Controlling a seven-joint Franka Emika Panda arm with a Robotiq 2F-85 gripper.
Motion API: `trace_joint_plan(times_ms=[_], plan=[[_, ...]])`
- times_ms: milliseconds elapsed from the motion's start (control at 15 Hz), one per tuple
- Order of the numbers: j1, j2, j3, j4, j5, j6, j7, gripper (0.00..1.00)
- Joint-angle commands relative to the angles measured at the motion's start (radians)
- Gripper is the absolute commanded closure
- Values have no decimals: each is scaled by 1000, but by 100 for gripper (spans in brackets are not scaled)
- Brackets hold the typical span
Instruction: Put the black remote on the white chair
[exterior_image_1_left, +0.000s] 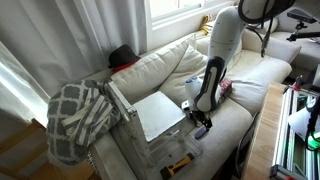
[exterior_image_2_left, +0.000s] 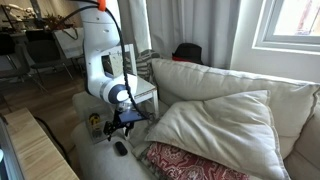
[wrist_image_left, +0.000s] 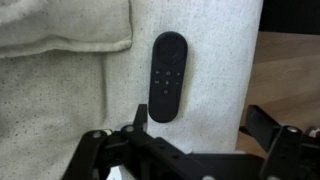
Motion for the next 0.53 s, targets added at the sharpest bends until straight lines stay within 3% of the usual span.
trace_joint_plan(times_ms=[0,467], plan=[[8,94,4,68,-5,14,65,0],[-21,109,11,34,-21,94,98,0]])
